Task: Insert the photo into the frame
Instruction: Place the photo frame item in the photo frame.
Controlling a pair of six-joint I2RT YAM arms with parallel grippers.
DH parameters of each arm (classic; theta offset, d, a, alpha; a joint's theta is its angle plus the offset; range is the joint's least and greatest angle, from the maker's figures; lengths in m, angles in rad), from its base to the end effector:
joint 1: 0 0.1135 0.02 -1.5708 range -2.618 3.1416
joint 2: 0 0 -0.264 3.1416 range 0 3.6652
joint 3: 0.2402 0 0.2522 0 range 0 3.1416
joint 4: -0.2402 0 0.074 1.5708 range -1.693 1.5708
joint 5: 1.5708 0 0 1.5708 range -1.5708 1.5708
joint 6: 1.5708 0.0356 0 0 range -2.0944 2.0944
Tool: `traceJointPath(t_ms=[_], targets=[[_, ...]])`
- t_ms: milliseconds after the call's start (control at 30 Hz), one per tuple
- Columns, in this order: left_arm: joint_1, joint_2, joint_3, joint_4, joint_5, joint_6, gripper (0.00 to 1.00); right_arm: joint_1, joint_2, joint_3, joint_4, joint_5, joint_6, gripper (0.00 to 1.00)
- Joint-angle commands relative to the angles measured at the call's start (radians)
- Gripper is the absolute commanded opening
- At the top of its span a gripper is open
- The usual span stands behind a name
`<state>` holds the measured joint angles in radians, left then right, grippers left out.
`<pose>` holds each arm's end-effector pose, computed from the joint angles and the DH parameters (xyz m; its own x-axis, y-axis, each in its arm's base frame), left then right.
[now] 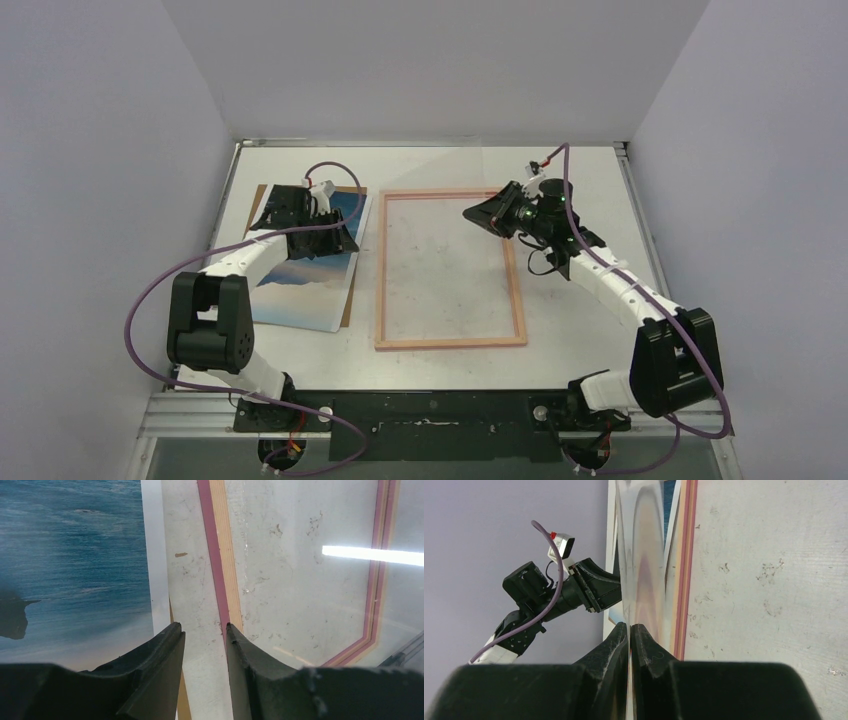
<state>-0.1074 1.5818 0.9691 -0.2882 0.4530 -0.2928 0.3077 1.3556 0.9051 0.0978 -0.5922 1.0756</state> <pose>0.3201 -0.0502 0.2026 -0.8520 -0.1692 -0.4955 0.1260 0.8523 -0.5077 0.2870 0.1120 0.2830 -0.8168 0.5065 -0.2763 -0.0670 0.3924 0.9173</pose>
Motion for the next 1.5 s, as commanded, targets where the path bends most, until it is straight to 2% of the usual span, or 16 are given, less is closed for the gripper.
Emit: traceJointPath(t_ms=[0,367,600,767,933,1267,1467], targets=[[0.009,-0.029,0.01,0.042,0.01,0.024,0.35,-0.005,-0.01,0.017,0.096,-0.02,0.003,0.05],[-0.044,-0.005,0.002,0.052,0.039,0.01,0.36,-0.045,0.014,0.014,0.001,-0.023,-0.131,0.05],[-0.073,0.035,0.016,0.067,0.028,0.005,0.43,-0.055,0.038,0.018,0.001,-0.026,-0.163,0.05],[-0.083,0.07,0.034,0.073,0.024,-0.002,0.44,-0.062,0.069,0.026,0.005,-0.051,-0.183,0.05],[-0.093,0.109,0.046,0.075,0.022,-0.013,0.41,-0.062,0.072,0.021,0.012,-0.06,-0.196,0.05],[-0.103,0.176,0.081,0.072,0.006,-0.024,0.28,-0.07,0.109,0.035,0.009,-0.087,-0.238,0.05],[-0.107,0.186,0.084,0.077,0.0,-0.021,0.23,-0.079,0.123,0.021,0.033,-0.09,-0.234,0.05]])
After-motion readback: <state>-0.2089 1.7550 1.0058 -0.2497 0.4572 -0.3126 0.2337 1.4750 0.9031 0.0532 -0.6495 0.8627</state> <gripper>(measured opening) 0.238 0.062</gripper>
